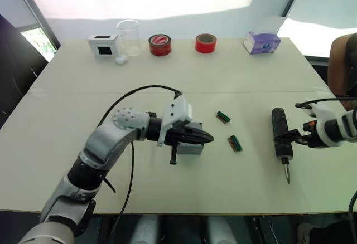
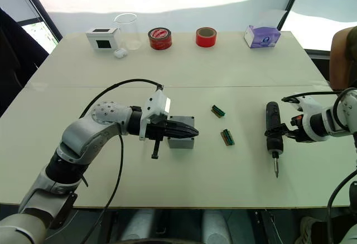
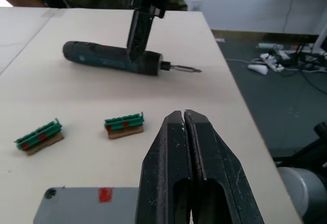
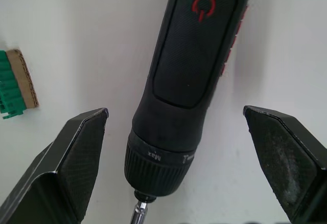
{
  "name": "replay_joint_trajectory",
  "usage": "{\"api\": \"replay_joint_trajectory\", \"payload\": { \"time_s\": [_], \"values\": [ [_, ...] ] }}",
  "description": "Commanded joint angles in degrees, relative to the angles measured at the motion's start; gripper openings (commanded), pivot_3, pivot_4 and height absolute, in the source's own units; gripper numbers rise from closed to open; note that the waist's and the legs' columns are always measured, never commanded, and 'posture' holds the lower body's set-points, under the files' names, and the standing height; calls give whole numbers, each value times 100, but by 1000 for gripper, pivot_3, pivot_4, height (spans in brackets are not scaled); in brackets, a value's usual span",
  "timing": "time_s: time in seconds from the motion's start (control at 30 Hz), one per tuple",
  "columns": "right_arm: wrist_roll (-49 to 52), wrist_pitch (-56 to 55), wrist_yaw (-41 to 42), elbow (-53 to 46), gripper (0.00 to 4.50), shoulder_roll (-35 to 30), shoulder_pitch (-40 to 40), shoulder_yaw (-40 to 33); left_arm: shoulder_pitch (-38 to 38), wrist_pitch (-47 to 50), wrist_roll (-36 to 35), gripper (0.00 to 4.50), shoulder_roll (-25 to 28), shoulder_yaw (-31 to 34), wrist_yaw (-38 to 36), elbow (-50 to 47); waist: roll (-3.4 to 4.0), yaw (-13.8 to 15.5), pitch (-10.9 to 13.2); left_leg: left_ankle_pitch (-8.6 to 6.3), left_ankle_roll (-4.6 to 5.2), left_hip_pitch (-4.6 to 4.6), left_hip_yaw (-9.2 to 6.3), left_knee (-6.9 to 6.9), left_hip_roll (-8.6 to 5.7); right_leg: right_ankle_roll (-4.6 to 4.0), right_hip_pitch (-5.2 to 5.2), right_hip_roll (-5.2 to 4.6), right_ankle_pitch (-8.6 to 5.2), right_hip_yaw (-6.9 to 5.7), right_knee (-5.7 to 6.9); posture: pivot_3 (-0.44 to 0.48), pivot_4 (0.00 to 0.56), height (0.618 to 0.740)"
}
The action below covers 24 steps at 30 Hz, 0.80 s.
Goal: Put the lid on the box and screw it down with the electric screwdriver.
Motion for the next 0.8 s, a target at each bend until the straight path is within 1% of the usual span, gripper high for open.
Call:
{"api": "replay_joint_trajectory", "payload": {
  "time_s": [0.03,0.2,0.27,0.3,0.4,0.43,0.47,0.5,0.6,0.7,0.8],
  "values": [
    [-235,-139,361,22,4455,-10,-221,452,42,-1,-14,0,34,67,118,-282,0,1,0,0,0,0,1,1,-1,0,1,-1,0,0,0,0,150,740],
    [-466,-252,675,190,4455,16,-350,796,77,63,-12,0,35,57,225,-363,0,-7,0,0,0,0,0,0,-1,0,0,-1,0,0,0,0,150,740],
    [-663,-431,757,264,3943,15,-321,986,22,102,0,0,-42,35,317,-311,0,-5,0,0,0,0,0,0,-1,0,0,-1,0,0,0,0,150,740],
    [-749,-520,789,312,3801,41,-303,1045,5,110,5,0,-76,23,353,-290,0,1,0,0,0,0,0,0,-1,0,0,-1,0,0,0,0,150,740],
    [-951,-721,921,475,2644,133,-265,1131,-18,117,11,0,-141,37,417,-261,-4,-7,0,0,0,1,0,2,-1,0,4,-1,0,-1,0,0,150,740],
    [-993,-728,960,520,2108,147,-231,1129,-36,132,4,0,-160,61,445,-249,-4,-11,0,0,0,2,0,2,-1,1,4,-1,0,-1,0,0,150,740],
    [-1035,-751,998,518,1833,137,-179,1141,-56,138,0,0,-169,81,460,-230,-7,-12,-1,0,0,2,0,2,-1,1,4,-1,0,-1,0,0,150,740],
    [-1073,-763,1032,515,1746,132,-148,1147,-69,141,-2,0,-171,93,468,-218,-9,-13,-1,0,0,3,-1,2,0,1,5,1,0,-1,0,0,150,740],
    [-1122,-704,1102,440,1746,122,-62,1078,-105,120,6,0,-119,121,446,-157,-13,-8,-4,0,0,7,-2,3,0,0,11,1,0,-1,0,0,150,740],
    [-1213,-773,1028,571,1746,181,-232,744,-87,-22,69,0,111,286,330,66,-14,-11,-3,0,0,8,-2,3,0,0,12,1,0,-2,-1,0,150,740],
    [-1517,-1551,821,771,1746,329,-652,433,-64,-152,87,0,292,476,269,370,-14,-31,-3,0,-1,8,-1,3,0,1,9,1,1,-1,0,0,150,740]
  ]
}}
